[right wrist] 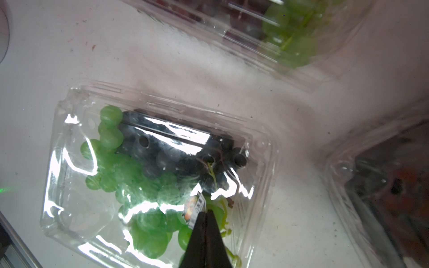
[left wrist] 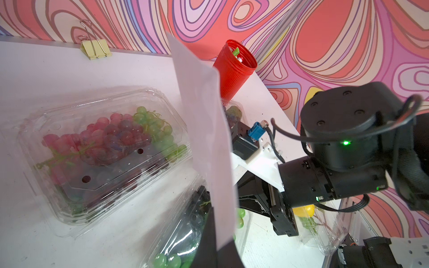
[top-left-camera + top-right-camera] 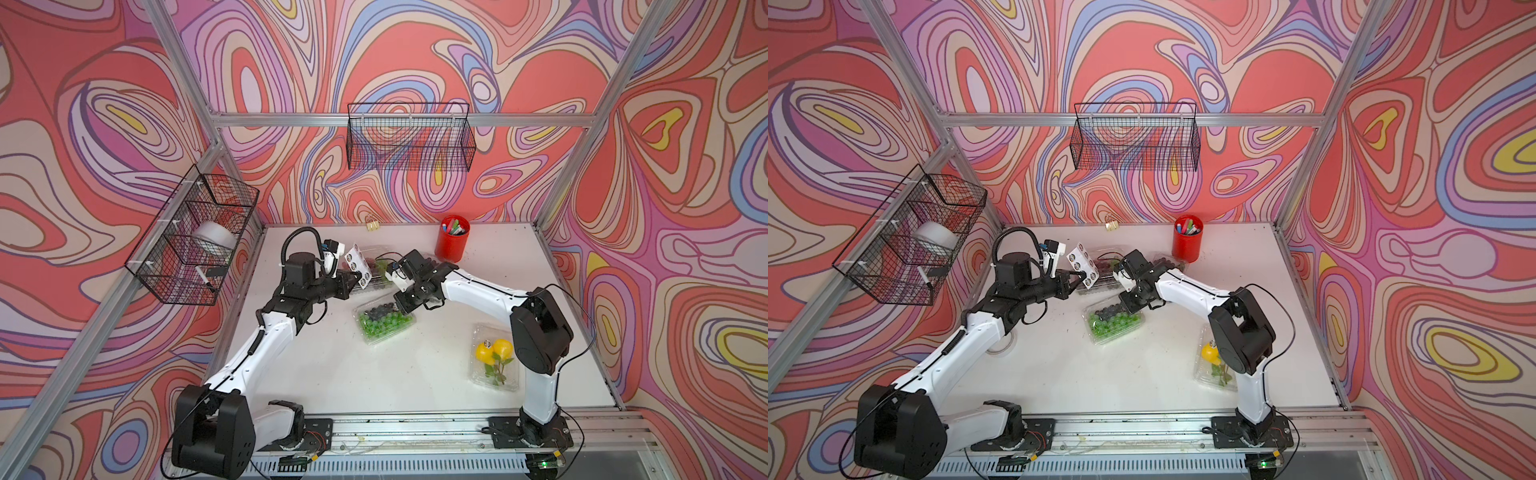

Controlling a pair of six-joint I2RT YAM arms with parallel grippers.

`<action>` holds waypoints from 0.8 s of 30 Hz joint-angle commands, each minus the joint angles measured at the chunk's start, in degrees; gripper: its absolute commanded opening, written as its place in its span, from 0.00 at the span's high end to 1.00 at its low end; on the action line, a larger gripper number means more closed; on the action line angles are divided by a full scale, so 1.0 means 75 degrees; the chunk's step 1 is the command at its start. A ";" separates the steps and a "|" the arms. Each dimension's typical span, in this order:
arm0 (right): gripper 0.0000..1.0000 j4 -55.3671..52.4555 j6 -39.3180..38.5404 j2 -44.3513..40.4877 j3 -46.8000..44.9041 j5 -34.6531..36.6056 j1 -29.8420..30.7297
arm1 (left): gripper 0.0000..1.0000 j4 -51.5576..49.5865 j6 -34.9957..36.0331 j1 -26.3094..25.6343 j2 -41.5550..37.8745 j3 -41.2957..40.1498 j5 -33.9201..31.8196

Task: Label fruit boxes
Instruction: Stick the label on the fruit box.

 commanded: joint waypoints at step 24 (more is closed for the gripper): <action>0.83 -0.1138 -0.0178 -0.0024 0.0856 0.1144 0.0273 | 1.00 -0.0480 0.0279 0.0024 -0.0235 0.0087 -0.0107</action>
